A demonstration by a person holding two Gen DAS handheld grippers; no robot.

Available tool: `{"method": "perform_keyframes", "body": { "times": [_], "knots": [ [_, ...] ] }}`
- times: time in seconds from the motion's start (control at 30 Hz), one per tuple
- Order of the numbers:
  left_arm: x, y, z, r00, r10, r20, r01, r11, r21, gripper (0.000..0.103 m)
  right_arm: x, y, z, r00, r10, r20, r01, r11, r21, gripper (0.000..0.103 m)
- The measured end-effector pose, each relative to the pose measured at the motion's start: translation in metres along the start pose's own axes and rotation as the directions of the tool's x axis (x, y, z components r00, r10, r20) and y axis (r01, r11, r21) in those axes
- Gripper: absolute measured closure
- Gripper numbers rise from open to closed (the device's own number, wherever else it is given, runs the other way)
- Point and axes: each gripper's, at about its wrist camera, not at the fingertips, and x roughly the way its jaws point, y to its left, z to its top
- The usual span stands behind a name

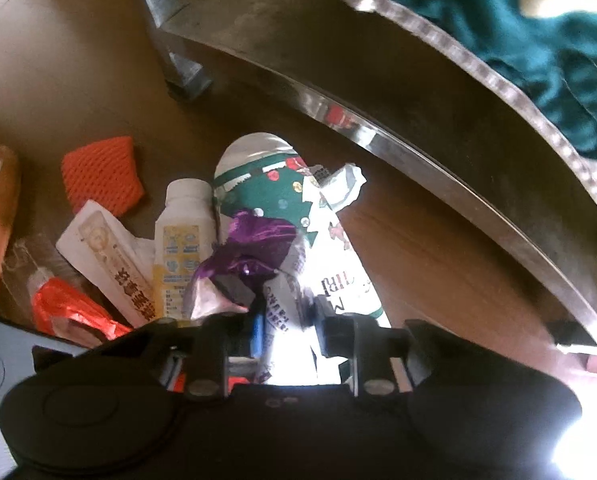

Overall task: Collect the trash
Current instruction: 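Lower both tools to the pile, grasp purple wrapper with right while left grasps red bag, then lift the purple wrapper with the right tool toward the teal bin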

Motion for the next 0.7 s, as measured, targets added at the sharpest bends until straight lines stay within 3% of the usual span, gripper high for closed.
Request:
{"method": "perform_keyframes", "body": {
  "times": [0.07,0.17,0.57,0.7],
  "knots": [
    [-0.005,0.003,0.000,1.000,-0.006,0.003,0.006,1.000,-0.019,0.095,-0.007,-0.006,-0.001,1.000,0.005,-0.004,-0.005,1.000,-0.011,0.099],
    [-0.014,0.009,0.001,1.000,0.009,0.009,-0.008,0.999,-0.047,0.097,-0.024,-0.017,-0.003,1.000,0.014,-0.004,-0.014,0.999,-0.038,0.100],
    [-0.057,0.023,0.002,0.998,0.058,0.020,-0.054,0.985,-0.161,0.100,-0.110,-0.052,-0.019,0.998,-0.011,0.064,0.013,1.000,-0.027,0.101],
    [-0.061,0.013,0.006,0.997,0.048,0.060,-0.039,0.990,-0.132,0.099,-0.130,-0.067,-0.031,0.994,-0.007,0.107,0.005,1.000,0.013,0.100]
  ]
}}
